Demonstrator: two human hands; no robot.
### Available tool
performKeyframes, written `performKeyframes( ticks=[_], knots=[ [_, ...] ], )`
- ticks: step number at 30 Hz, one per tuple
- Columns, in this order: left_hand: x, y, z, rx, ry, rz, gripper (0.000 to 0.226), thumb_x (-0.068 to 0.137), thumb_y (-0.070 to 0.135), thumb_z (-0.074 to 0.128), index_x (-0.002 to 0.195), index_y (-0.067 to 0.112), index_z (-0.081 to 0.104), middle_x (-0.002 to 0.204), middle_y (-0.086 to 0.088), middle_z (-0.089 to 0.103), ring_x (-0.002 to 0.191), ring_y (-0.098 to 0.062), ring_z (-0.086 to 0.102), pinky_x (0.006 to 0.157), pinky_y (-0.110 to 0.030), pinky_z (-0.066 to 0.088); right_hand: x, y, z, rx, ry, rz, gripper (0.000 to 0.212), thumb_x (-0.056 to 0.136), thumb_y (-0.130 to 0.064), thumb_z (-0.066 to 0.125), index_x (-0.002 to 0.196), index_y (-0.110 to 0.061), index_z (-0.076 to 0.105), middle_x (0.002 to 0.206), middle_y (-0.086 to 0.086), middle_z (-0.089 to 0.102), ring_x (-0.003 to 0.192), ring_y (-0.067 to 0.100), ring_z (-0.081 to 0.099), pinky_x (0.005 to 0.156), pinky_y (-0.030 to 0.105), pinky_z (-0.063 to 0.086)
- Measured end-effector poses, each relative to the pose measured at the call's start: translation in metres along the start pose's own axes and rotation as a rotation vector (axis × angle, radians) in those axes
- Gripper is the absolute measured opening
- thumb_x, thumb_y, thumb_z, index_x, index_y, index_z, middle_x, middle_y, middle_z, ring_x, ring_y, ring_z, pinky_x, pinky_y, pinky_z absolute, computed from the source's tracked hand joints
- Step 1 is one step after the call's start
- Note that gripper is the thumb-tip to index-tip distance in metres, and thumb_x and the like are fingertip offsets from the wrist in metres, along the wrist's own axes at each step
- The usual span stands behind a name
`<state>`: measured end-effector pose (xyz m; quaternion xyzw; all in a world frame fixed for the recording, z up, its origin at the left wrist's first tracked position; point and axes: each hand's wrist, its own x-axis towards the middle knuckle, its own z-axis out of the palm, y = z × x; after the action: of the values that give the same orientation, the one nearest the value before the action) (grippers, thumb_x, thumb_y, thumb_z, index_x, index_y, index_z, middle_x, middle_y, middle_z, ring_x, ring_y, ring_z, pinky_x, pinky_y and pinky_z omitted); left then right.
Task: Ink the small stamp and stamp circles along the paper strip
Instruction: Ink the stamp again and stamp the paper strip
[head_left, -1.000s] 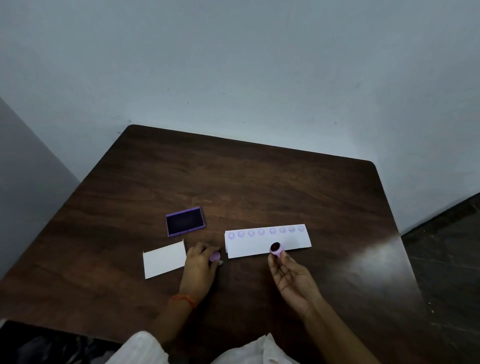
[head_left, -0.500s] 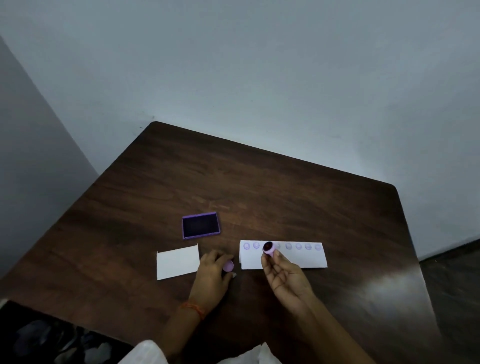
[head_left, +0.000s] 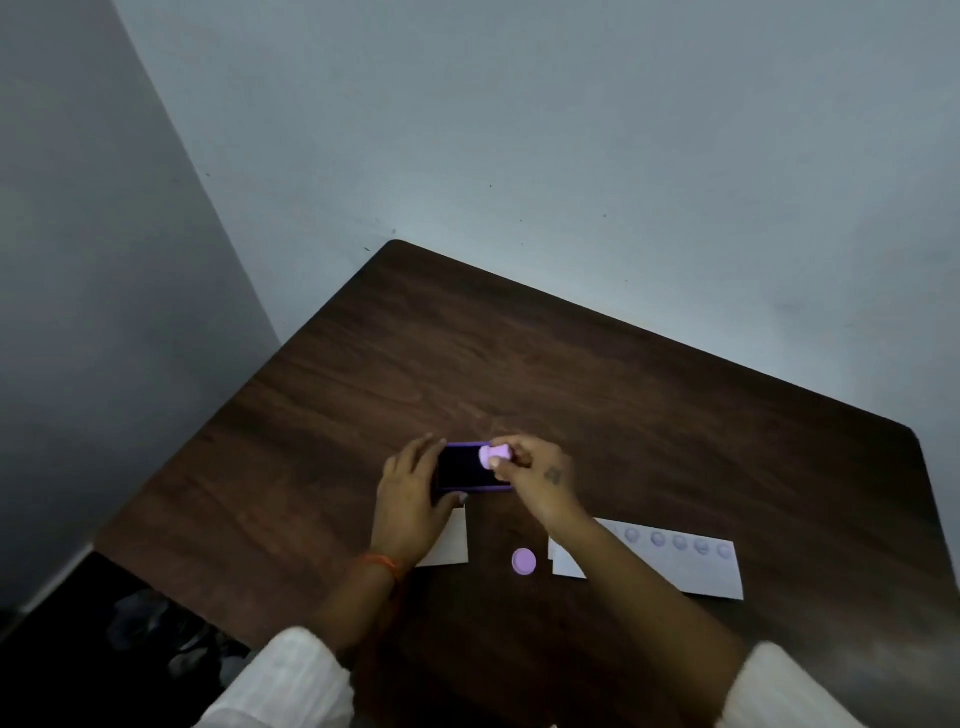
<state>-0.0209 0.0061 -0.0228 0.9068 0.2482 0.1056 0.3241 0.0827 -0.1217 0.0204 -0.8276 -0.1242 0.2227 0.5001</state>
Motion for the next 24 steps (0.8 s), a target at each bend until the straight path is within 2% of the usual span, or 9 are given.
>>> performKeyframes(
  ticks=[2,4,6,9,12,17,21,24],
  knots=[
    [0.007,-0.007,0.003,0.023,-0.078,-0.006,0.078,0.073,0.035,0.074,0.139,0.018,0.036,0.150,-0.005,0.034,0.131,-0.027,0.034,0.107,-0.040,0.033,0.010,-0.003,0.009,-0.320,-0.008,-0.245,0.012,0.082,-0.010,0.063,0.089,-0.007,0.072,0.096,0.013,0.071,0.087,0.024,0.064,0.081,0.036,0.051],
    [0.011,-0.012,0.007,0.056,-0.123,-0.016,0.082,0.073,0.042,0.071,0.141,0.018,0.032,0.151,-0.004,0.033,0.132,-0.026,0.032,0.106,-0.040,0.033,0.018,-0.002,0.015,-0.603,-0.144,-0.395,0.018,0.087,-0.007,0.052,0.092,-0.002,0.068,0.100,0.019,0.067,0.093,0.032,0.060,0.083,0.040,0.047],
    [0.014,-0.015,0.010,0.074,-0.126,-0.016,0.081,0.074,0.045,0.070,0.141,0.018,0.033,0.149,-0.003,0.036,0.130,-0.025,0.033,0.103,-0.039,0.034,0.022,-0.002,0.019,-0.841,-0.294,-0.441,0.023,0.090,-0.007,0.047,0.107,0.000,0.061,0.113,0.020,0.060,0.107,0.032,0.053,0.090,0.039,0.045],
    [0.017,-0.017,0.013,0.070,-0.095,-0.007,0.076,0.075,0.041,0.070,0.139,0.017,0.037,0.146,-0.002,0.042,0.126,-0.024,0.035,0.100,-0.037,0.036,0.025,-0.007,0.023,-1.043,-0.368,-0.490,0.031,0.090,-0.007,0.048,0.120,0.000,0.052,0.122,0.021,0.053,0.114,0.033,0.047,0.094,0.039,0.042],
    [0.019,-0.018,0.014,0.037,-0.062,0.002,0.070,0.074,0.033,0.073,0.135,0.013,0.043,0.141,-0.005,0.048,0.122,-0.026,0.039,0.099,-0.036,0.037,0.025,-0.009,0.025,-1.119,-0.376,-0.502,0.032,0.088,-0.006,0.051,0.120,0.000,0.051,0.122,0.020,0.053,0.114,0.032,0.047,0.094,0.039,0.043],
    [0.020,-0.019,0.015,-0.004,-0.031,0.003,0.066,0.072,0.027,0.076,0.130,0.012,0.049,0.134,-0.007,0.055,0.117,-0.028,0.042,0.095,-0.037,0.038,0.021,-0.007,0.030,-1.056,-0.306,-0.426,0.029,0.090,-0.008,0.050,0.118,0.000,0.052,0.122,0.020,0.054,0.113,0.032,0.048,0.092,0.038,0.042],
    [0.021,-0.018,0.015,-0.001,-0.033,0.002,0.067,0.070,0.027,0.077,0.130,0.011,0.049,0.133,-0.008,0.055,0.115,-0.029,0.042,0.095,-0.036,0.038,0.028,-0.010,0.017,-1.075,-0.439,-0.527,0.035,0.090,-0.004,0.045,0.124,0.000,0.049,0.126,0.021,0.053,0.117,0.033,0.045,0.097,0.038,0.038],
    [0.022,-0.019,0.014,0.008,-0.035,0.013,0.067,0.068,0.027,0.079,0.127,0.010,0.052,0.129,-0.010,0.058,0.112,-0.030,0.043,0.092,-0.035,0.037,0.029,-0.016,0.022,-1.048,-0.406,-0.479,0.028,0.090,-0.005,0.048,0.116,0.001,0.055,0.120,0.021,0.056,0.112,0.033,0.049,0.093,0.039,0.041]
  ],
)
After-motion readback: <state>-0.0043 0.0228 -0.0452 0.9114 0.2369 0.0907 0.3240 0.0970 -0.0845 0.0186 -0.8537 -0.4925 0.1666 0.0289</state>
